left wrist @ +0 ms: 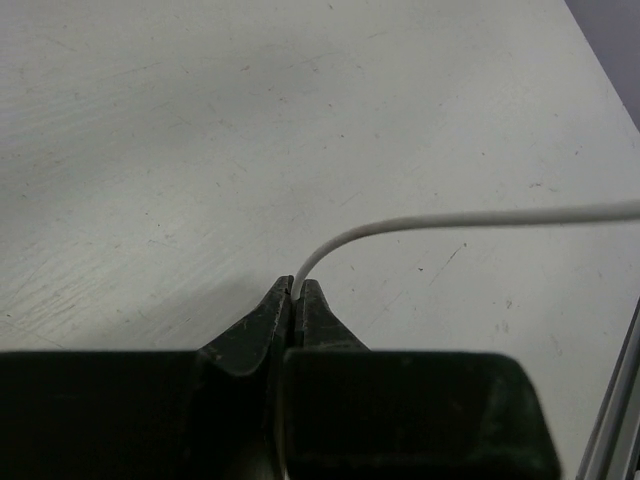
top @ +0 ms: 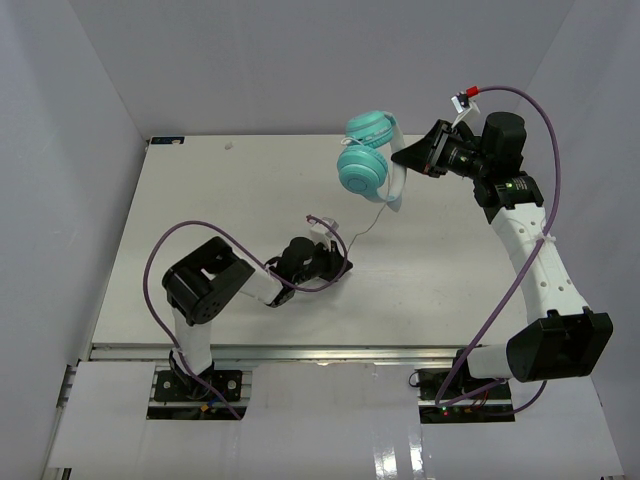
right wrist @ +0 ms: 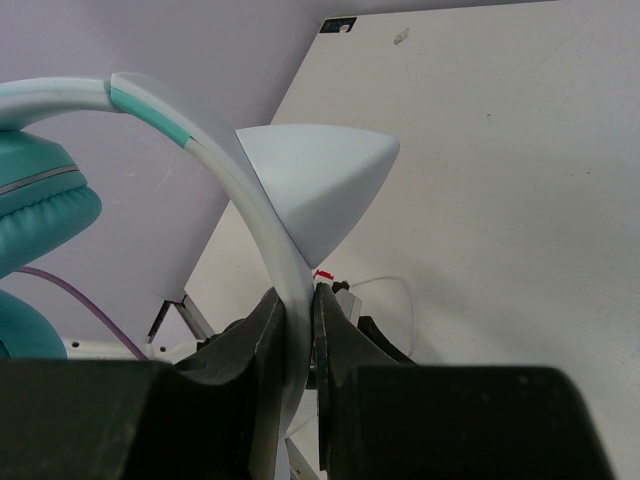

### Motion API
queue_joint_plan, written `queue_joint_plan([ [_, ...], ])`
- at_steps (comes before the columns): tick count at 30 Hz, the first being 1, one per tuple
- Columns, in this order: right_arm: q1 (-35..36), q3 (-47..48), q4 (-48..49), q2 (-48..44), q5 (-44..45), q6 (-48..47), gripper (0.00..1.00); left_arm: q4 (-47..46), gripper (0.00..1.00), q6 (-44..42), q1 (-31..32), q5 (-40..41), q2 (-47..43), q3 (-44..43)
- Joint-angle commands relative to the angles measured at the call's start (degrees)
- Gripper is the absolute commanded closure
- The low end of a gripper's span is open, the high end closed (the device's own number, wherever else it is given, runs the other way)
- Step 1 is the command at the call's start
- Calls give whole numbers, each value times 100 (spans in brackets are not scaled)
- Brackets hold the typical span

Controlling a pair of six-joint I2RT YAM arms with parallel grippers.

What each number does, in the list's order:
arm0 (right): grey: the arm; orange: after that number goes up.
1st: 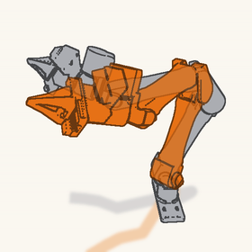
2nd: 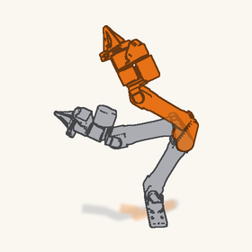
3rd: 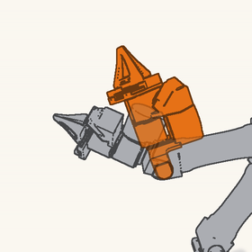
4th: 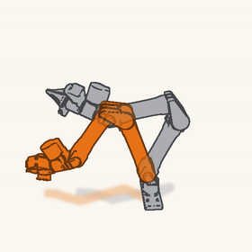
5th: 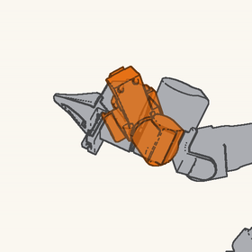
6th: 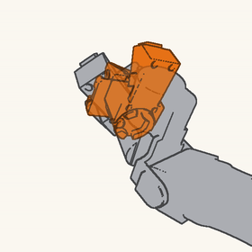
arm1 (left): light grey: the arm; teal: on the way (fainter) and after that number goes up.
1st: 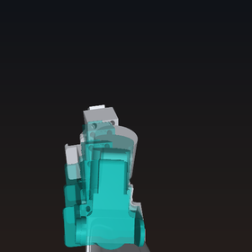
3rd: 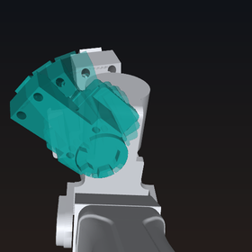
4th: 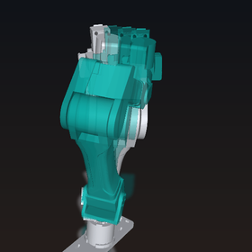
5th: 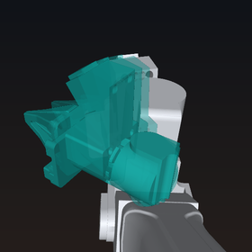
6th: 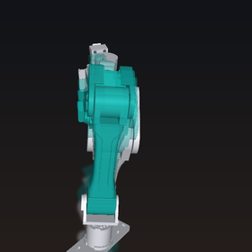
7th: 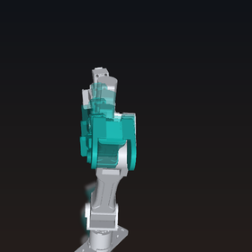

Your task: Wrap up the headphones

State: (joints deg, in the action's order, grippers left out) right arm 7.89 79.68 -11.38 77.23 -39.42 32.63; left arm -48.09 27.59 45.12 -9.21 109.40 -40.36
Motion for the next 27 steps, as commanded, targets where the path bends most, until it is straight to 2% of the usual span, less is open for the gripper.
queue_joint_plan([
  [1, -41, 42, 479, -334, -322, 167, 92, 7, 93, -273, -57, 120, -21, -139],
  [5, -69, 27, 369, -395, -402, -92, 92, 189, 96, -477, -281, 29, -185, -110],
  [11, -69, 189, -567, -517, -579, -1621, 92, 832, 100, -1019, -958, -317, -701, -118],
  [17, -17, 727, -1791, -396, -870, -3233, 92, 1482, 100, -1524, -1541, -661, -777, -638],
  [23, 282, 828, -2957, -544, -294, -5226, 92, 1985, 100, -1744, -2000, -1131, -990, -1162],
  [27, 712, 384, -3041, -831, 433, -6006, 92, 2593, 100, -2002, -2153, -1181, -1247, -1492],
])
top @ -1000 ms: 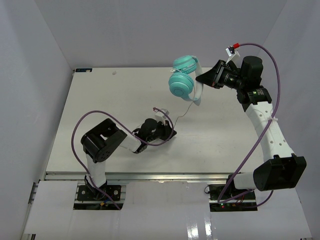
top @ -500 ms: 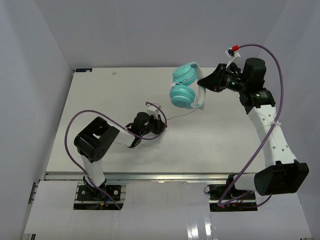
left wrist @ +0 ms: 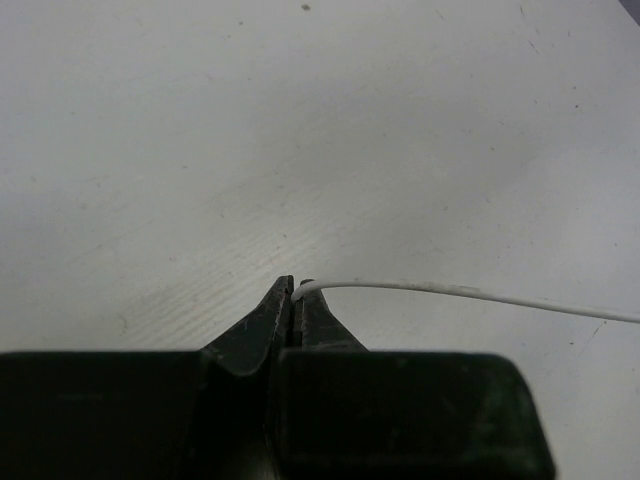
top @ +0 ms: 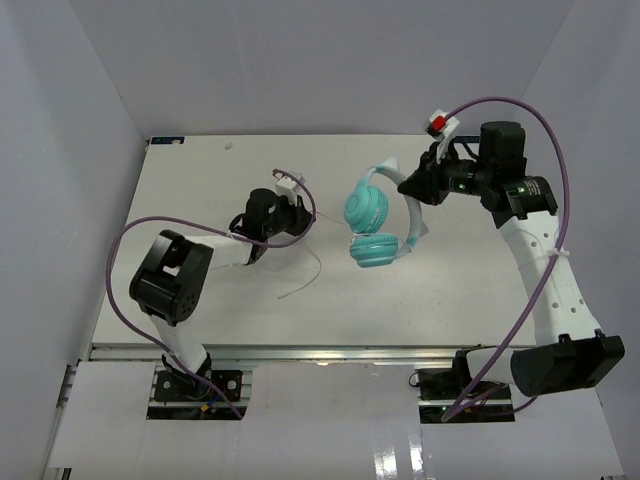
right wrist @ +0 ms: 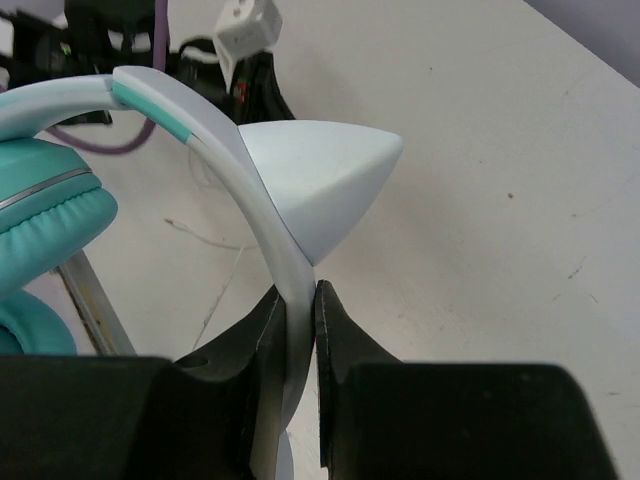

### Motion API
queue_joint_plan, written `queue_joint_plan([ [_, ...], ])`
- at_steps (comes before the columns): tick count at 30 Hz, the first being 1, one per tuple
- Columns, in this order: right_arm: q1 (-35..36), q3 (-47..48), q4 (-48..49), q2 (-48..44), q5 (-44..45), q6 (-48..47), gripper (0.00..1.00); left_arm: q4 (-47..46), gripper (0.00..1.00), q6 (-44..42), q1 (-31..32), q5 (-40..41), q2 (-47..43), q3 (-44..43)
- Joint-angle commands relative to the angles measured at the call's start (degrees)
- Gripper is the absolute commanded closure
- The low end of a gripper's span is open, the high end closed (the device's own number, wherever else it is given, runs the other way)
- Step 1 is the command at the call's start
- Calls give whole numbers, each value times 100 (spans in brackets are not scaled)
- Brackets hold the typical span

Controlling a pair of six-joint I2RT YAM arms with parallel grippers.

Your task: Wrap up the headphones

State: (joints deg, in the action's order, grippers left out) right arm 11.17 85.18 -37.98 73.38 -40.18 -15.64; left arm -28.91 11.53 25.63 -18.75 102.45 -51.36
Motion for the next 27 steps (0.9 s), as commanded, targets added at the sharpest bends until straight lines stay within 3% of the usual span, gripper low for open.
queue_joint_plan([
  [1, 445, -232, -356, -480, 686, -1299, 92, 728, 100, -422, -246, -219, -624, -422],
  [11, 2038, -1402, 199, -981, 2482, -1802, 92, 1870, 100, -655, -401, -441, -857, -1378],
  [27, 2126, -1844, 1432, -412, 4798, -1536, 92, 2840, 100, -332, -401, -982, -2074, -1398],
])
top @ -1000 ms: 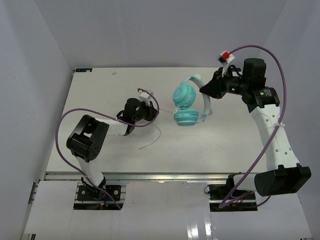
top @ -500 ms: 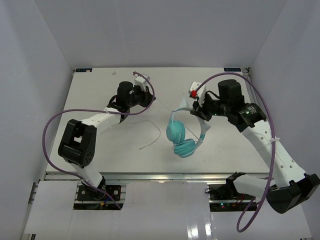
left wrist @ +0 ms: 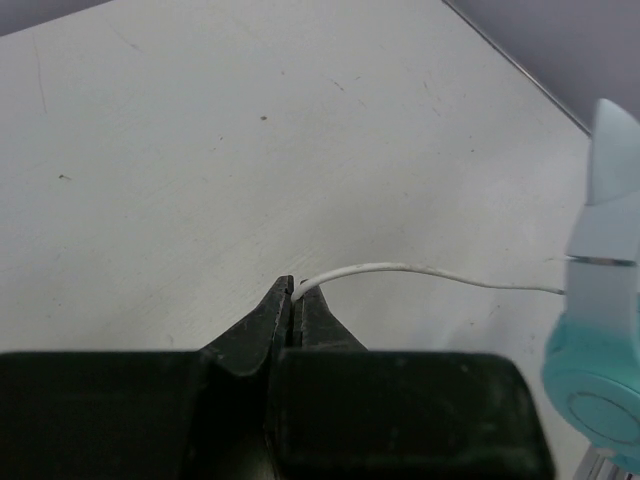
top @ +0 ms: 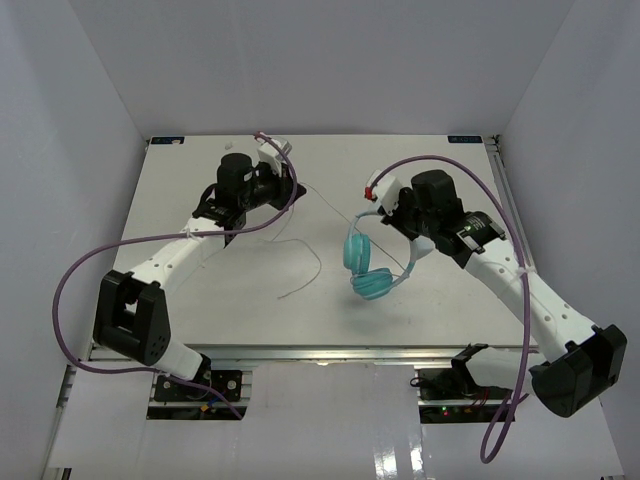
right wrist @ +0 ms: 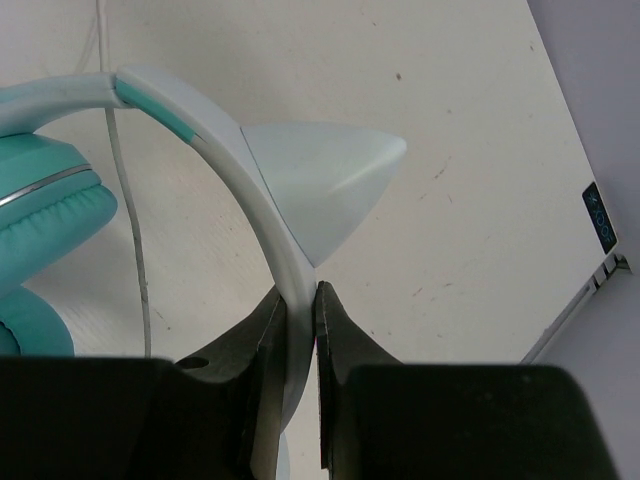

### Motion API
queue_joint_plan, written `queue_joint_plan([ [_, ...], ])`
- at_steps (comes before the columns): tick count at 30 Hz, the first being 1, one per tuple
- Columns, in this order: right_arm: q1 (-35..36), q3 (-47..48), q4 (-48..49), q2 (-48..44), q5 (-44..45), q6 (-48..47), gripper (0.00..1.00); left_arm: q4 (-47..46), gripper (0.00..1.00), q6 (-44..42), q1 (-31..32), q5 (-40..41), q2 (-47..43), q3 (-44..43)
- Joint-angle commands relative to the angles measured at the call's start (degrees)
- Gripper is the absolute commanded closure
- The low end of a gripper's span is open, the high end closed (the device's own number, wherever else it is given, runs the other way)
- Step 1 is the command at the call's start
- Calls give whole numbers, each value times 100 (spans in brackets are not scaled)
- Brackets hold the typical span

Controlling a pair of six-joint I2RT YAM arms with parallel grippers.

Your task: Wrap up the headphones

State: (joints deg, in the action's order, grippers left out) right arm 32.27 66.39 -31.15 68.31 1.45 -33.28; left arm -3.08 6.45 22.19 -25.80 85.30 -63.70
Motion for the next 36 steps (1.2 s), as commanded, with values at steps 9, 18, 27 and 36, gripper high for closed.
queue_joint_plan([
  [9, 73, 76, 1273, 415, 1304, 331, 92, 282, 100, 765, -53, -899, -391, -458],
  [18, 157, 37, 1882, 775, 2046, 491, 92, 276, 100, 1715, 193, -1583, -342, -672],
  [27, 146, 311, 2508, 1305, 2864, 972, 92, -213, 100, 2687, 926, -2056, -215, -512],
  [36, 52, 811, 2519, 1678, 2691, 1912, 92, -1024, 99, 3410, 1438, -1924, -91, -94],
])
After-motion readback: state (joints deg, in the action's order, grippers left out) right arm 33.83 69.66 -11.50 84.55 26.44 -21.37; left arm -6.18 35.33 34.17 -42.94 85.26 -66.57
